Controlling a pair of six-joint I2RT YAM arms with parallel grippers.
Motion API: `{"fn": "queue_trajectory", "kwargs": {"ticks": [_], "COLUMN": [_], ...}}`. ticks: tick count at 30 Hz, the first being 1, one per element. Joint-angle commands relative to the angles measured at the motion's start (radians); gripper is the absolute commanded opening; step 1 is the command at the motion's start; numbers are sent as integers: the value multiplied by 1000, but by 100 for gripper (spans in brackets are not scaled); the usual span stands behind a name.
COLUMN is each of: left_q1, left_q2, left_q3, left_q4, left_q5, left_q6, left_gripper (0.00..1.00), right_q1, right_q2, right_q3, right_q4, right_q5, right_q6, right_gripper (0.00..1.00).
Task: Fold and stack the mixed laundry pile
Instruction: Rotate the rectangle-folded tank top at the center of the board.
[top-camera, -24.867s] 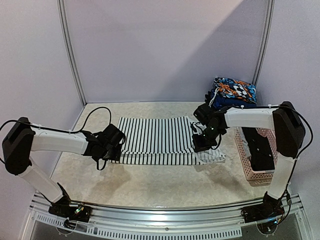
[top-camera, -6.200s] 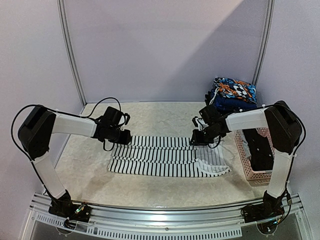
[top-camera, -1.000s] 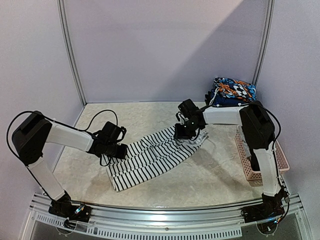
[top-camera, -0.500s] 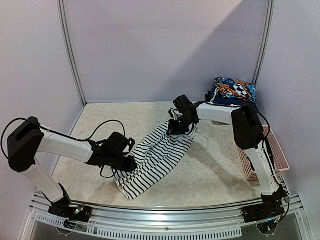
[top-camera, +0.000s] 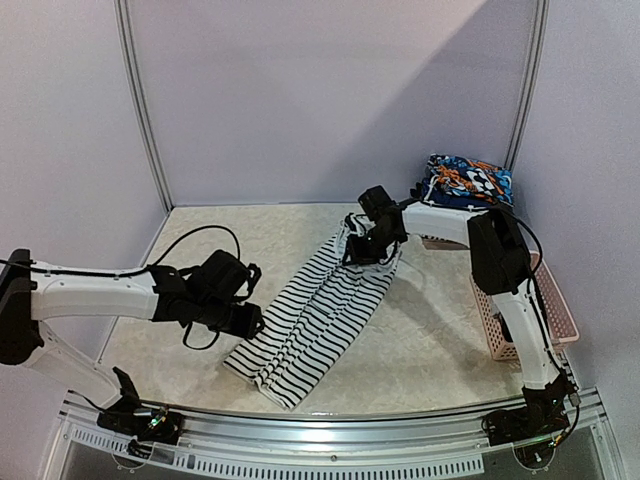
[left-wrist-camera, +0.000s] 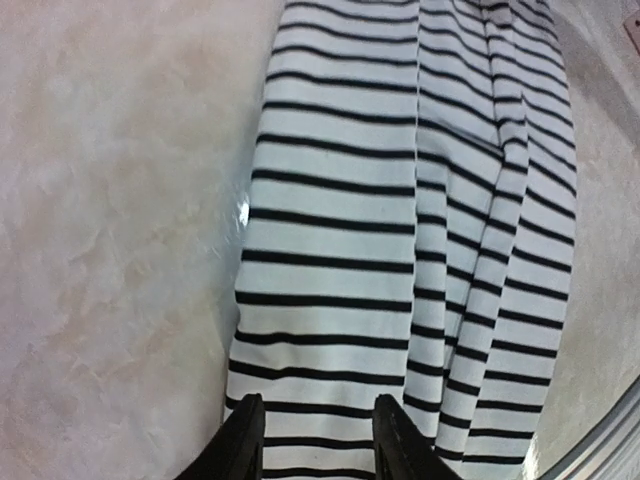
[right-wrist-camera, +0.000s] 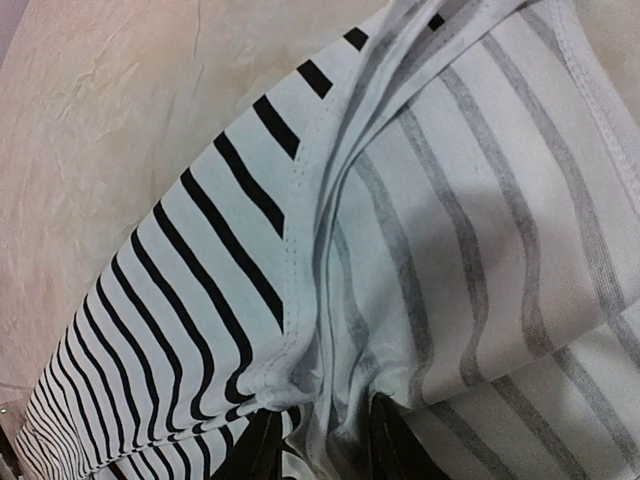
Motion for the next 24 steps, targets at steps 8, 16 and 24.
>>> {"fn": "queue_trajectory", "kwargs": {"ticks": [8, 16, 24], "left_q1": [79, 170, 227], "left_q2": [148, 387, 630], "left_q3": [247, 469, 735], "left_q4": [74, 115, 66], "left_q5": [-148, -2, 102], "left_q6": [231, 334, 382], "left_gripper": [49, 51, 51], "right_q1": [-4, -5, -4], "right_q2": [-169, -393, -660], "right_q3": [-22, -225, -604], "right_q4": [-4, 75, 231], "right_q5": [2, 173, 203], "right_q6": [-31, 10, 84], "right_gripper": [36, 46, 49]}}
